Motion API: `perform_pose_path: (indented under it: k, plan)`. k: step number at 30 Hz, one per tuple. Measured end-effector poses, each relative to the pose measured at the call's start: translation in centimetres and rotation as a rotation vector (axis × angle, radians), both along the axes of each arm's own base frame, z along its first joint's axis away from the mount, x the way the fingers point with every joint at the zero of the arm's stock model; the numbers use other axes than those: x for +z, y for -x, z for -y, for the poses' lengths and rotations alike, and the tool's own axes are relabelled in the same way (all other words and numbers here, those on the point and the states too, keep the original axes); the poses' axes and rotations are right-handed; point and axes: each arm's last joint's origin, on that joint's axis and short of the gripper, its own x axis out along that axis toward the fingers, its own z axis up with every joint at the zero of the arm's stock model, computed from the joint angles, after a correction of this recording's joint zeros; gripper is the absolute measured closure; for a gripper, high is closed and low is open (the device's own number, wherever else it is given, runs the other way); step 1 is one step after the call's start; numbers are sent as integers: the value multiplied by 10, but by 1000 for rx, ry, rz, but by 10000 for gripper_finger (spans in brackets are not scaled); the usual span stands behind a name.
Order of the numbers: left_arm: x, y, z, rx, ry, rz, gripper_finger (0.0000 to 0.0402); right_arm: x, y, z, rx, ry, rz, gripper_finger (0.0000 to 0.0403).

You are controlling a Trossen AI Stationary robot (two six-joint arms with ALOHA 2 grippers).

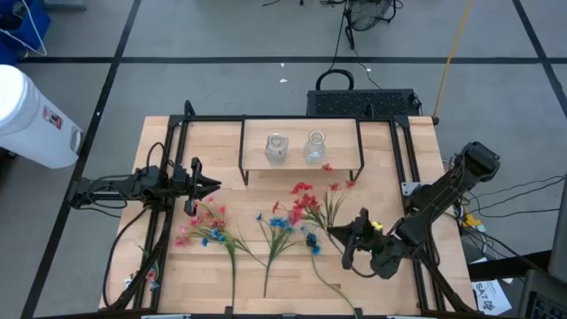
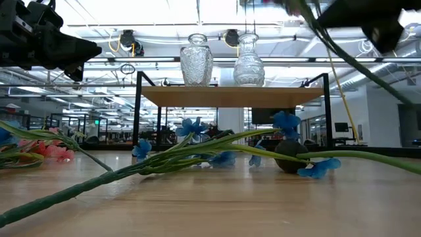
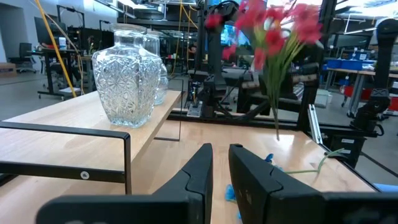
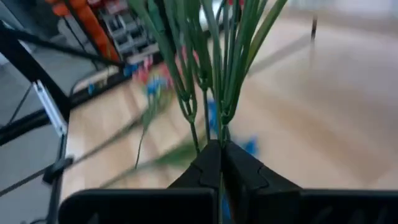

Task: Pick and place flowers into a vace then onto a shelf
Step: Put the red flowers into the right transparent vase on the shelf

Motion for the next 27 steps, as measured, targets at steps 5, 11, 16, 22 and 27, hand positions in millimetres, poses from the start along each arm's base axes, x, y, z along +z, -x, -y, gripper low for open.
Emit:
perform_pose_path:
  k: [5, 11, 16, 22, 27]
  plan:
    - [0, 0, 0, 0, 0, 0, 344, 25, -6, 14, -8, 174, 37, 403]
    - [0, 0, 0, 0, 0, 0, 344, 52, -19, 38, -52, 360, 61, 403]
    - [0, 0, 0, 0, 0, 0, 344, 77, -26, 51, -97, 496, 121, 403]
    - [0, 0, 0, 0, 0, -1, 344, 95, -33, 68, -124, 613, 189, 403]
    - [0, 0, 0, 0, 0, 0, 344, 104, -40, 88, -138, 688, 241, 403]
